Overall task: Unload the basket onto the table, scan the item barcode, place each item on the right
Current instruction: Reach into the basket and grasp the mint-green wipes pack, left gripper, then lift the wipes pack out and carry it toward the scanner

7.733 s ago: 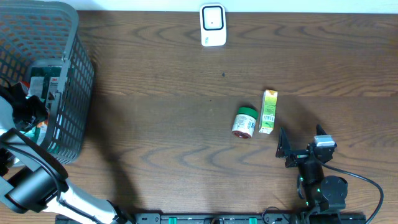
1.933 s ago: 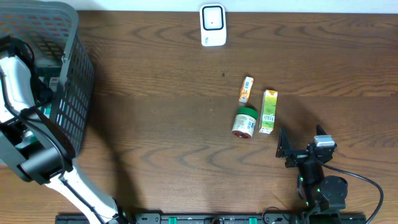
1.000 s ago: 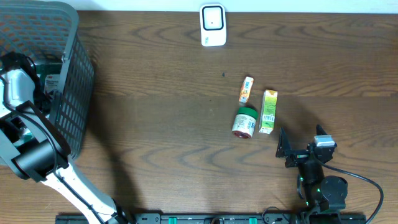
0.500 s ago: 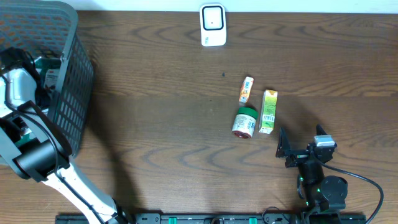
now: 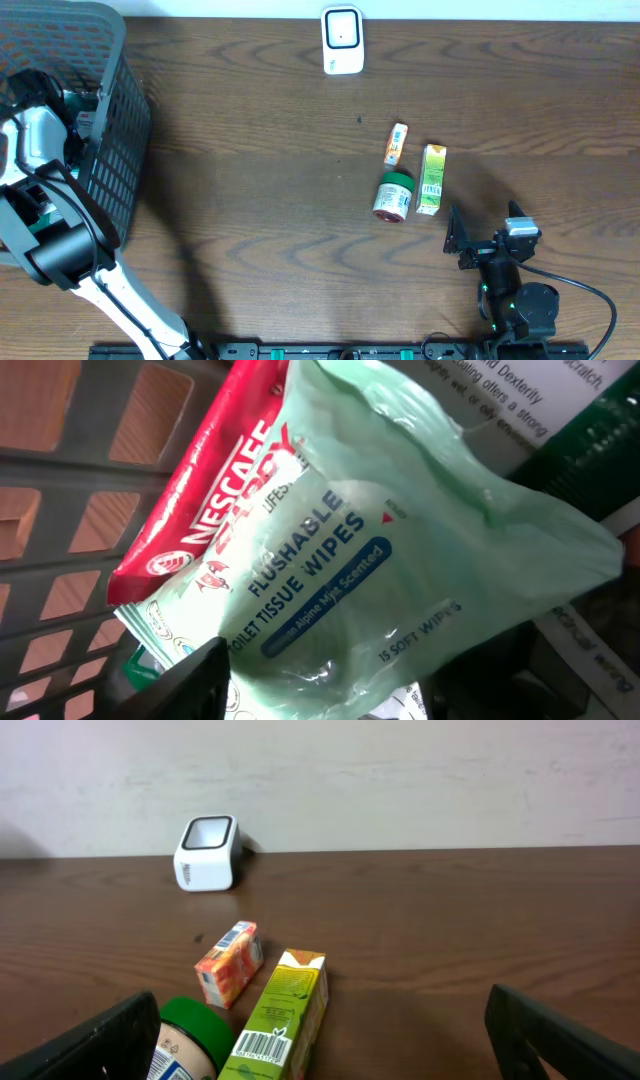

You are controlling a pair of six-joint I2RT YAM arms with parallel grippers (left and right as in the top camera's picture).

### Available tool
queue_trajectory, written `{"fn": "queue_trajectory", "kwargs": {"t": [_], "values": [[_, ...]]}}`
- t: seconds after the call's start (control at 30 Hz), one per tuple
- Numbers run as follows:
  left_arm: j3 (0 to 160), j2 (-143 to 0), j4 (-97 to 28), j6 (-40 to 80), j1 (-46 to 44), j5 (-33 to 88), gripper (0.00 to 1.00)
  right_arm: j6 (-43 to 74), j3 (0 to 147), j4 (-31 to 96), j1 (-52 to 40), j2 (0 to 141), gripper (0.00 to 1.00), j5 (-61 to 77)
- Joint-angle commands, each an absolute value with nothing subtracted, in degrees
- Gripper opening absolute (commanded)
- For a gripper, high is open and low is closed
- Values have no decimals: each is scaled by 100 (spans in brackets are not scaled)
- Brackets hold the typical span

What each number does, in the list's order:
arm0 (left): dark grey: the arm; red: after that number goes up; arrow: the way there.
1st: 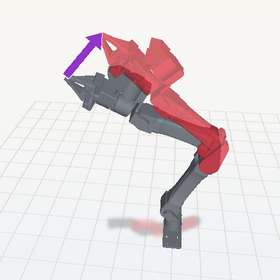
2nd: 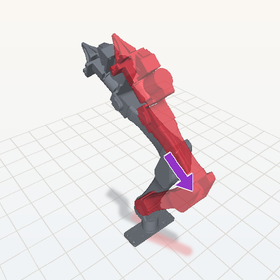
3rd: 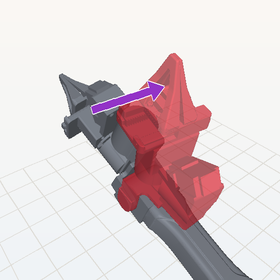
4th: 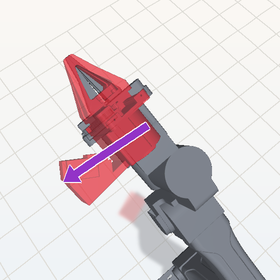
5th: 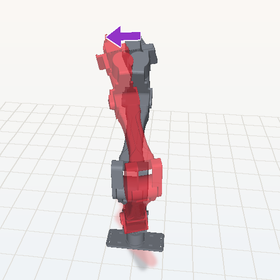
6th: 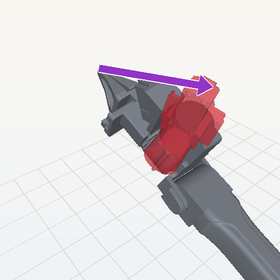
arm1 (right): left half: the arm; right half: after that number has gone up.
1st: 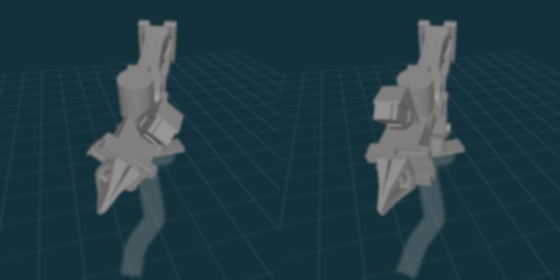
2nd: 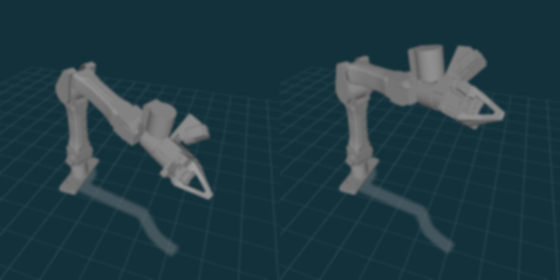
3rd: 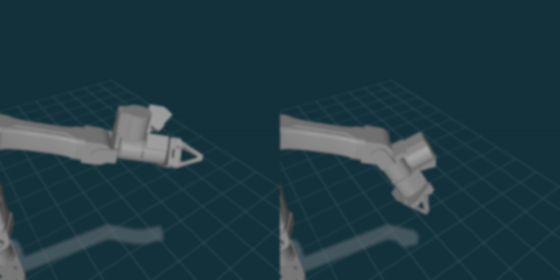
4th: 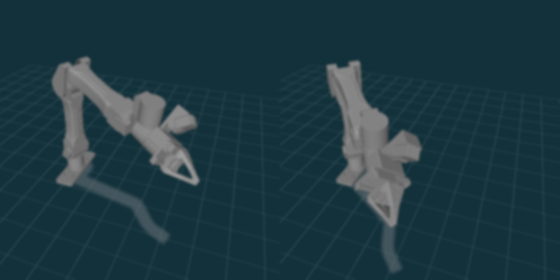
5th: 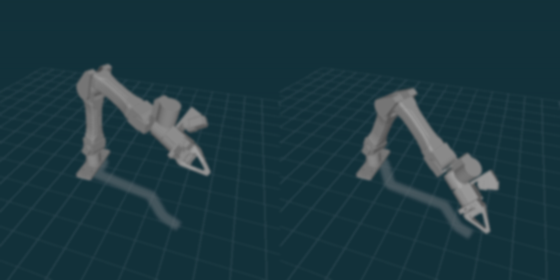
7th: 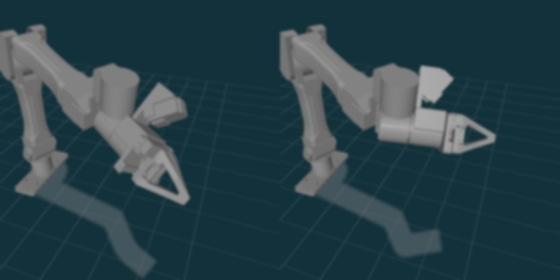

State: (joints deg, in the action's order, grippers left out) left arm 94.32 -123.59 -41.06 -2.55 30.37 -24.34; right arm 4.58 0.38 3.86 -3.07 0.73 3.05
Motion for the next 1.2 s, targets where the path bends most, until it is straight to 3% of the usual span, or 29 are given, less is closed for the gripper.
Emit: {"fn": "queue_trajectory", "kwargs": {"t": [0.0,0.1,0.13,0.2,0.23,0.37,0.47,0.57,0.77,0.97,1.17], "values": [[9164,-12217,-3957,-320,3024,-2340,64,532,32,408,-342,54,99,329],[9096,-12217,-3883,-340,3024,-2296,63,532,32,410,-342,54,99,329],[9096,-12217,-3885,-349,3024,-2296,60,532,32,410,-342,54,99,329],[9096,-12217,-3868,-434,3024,-2296,44,532,32,410,-342,54,99,329],[9089,-12217,-3870,-449,3024,-2294,42,530,32,408,-342,54,99,329],[8888,-12217,-3780,-445,3024,-2294,48,532,32,408,-342,54,99,329],[8698,-12217,-3634,-447,3024,-2294,46,530,32,408,-342,54,99,329],[8694,-12189,-3614,-447,3022,-2296,8,532,32,410,-342,54,99,329],[8919,-11690,-3607,-436,3013,-2296,7,532,32,410,-342,54,99,329],[8989,-10259,-3400,150,3013,-2292,7,532,32,408,-342,54,99,329],[8989,-8379,-3212,882,3013,-1048,7,530,32,410,-342,54,99,329]]}}
